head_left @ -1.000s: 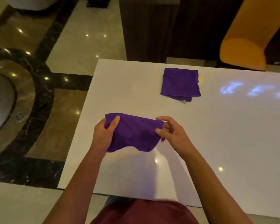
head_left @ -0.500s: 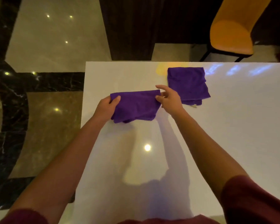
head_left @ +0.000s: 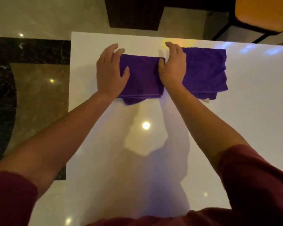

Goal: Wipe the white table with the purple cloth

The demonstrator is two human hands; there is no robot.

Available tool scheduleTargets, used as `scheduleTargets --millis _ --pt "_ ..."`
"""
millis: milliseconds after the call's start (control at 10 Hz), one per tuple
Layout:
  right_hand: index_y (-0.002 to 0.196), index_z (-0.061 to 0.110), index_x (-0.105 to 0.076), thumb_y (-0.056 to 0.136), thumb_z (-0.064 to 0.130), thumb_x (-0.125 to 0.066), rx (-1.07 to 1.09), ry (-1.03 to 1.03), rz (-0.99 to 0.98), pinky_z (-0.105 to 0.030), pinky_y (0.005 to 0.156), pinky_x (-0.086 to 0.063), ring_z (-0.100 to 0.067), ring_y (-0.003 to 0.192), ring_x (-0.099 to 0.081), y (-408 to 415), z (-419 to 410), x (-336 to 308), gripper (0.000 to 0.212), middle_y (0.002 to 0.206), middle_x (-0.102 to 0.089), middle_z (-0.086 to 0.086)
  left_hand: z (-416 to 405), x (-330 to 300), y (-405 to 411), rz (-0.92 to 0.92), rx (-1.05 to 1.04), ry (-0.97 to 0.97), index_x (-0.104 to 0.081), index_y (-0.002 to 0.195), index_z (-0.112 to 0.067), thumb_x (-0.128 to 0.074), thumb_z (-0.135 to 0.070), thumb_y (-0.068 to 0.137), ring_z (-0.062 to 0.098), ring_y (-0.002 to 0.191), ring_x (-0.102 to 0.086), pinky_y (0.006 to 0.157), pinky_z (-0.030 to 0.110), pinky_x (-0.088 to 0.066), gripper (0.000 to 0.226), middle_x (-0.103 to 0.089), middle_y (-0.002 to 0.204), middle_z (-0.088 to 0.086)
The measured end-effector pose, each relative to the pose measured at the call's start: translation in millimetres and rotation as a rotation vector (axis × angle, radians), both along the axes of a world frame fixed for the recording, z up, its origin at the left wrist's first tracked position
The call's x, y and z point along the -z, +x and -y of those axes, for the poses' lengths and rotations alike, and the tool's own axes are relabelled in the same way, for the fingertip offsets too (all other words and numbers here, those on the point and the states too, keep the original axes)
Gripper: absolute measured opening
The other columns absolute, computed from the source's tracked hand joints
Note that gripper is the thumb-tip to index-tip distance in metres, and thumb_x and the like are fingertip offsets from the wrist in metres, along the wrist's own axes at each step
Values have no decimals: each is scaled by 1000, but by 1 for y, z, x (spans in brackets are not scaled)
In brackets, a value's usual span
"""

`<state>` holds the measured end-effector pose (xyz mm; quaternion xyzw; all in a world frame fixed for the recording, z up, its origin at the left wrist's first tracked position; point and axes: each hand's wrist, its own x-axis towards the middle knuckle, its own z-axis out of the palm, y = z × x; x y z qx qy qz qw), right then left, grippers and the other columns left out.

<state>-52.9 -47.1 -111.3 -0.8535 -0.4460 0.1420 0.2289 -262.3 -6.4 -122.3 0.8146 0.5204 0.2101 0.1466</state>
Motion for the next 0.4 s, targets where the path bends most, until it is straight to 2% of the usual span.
scheduleTargets --millis 100,200,300,400 --pt "144 19 -60 103 24 -57 -216 -26 107 -41 115 -37 -29 143 -48 -24 24 5 41 153 -56 -6 23 19 5 -250 223 -102 -45 153 -10 -49 -36 104 36 156 -23 127 52 -20 56 -33 166 12" --pt "157 19 -46 112 33 -42 -402 -306 123 -49 127 -24 -30 161 -23 -35 42 6 47 171 -34 -8 32 26 5 -347 239 -160 -38 158 -13 -42 -36 108 34 159 -17 128 52 -12 55 -26 170 9" --pt "161 21 -39 108 38 -50 -451 -459 118 -57 126 -26 -31 160 -25 -26 32 -20 56 172 -30 -7 26 3 11 -404 222 -207 -46 153 -15 -50 -37 103 33 154 -27 122 51 -23 54 -34 166 10" --pt "157 23 -45 103 39 -61 -446 -363 81 -54 117 -43 -32 149 -43 -28 11 -68 59 166 -40 -7 20 -30 9 -326 141 -126 -60 139 -13 -54 -31 100 32 144 -40 116 49 -31 43 -47 156 11"
